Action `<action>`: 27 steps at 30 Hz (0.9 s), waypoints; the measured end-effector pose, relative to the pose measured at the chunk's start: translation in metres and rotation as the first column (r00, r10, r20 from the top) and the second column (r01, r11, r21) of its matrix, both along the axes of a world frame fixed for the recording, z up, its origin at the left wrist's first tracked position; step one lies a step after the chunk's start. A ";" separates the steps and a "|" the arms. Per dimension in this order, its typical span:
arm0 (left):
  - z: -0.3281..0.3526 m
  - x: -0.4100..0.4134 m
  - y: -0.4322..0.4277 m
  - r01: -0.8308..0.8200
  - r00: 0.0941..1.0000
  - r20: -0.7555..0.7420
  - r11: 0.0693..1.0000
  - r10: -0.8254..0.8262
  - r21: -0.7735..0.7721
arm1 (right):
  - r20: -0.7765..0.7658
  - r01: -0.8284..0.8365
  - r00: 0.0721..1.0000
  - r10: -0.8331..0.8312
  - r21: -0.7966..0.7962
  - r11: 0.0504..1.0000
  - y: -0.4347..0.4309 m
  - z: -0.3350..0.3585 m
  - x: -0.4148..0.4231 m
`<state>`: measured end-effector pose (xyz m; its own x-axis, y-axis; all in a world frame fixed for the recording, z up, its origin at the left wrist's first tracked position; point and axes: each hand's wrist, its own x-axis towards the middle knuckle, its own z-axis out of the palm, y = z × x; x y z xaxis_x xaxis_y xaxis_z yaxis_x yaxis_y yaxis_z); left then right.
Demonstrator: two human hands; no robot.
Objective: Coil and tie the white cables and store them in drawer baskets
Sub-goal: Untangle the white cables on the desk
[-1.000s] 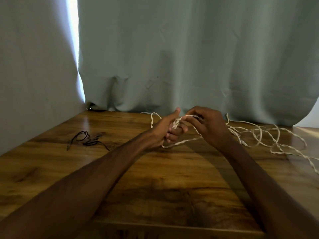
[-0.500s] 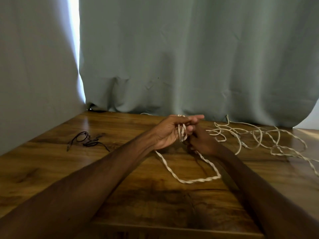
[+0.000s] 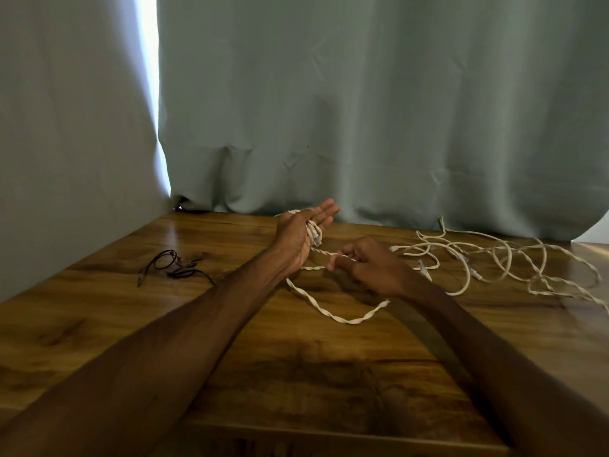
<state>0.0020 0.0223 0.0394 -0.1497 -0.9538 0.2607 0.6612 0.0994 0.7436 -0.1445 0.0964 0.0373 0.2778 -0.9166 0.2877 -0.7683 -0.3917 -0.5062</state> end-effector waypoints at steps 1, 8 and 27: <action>0.000 -0.001 0.001 -0.028 0.999 0.017 1.000 0.028 0.000 | 0.020 -0.024 1.000 0.023 0.009 1.000 0.003 0.002 0.002; -0.008 -0.012 0.000 -0.112 0.964 0.231 0.988 0.133 -0.104 | 0.483 -0.177 0.874 0.056 0.210 0.961 0.011 0.013 0.008; -0.001 0.007 0.015 -0.091 0.678 0.607 0.867 0.414 -0.489 | 0.765 -0.028 0.626 -0.154 0.219 0.975 -0.003 0.028 -0.044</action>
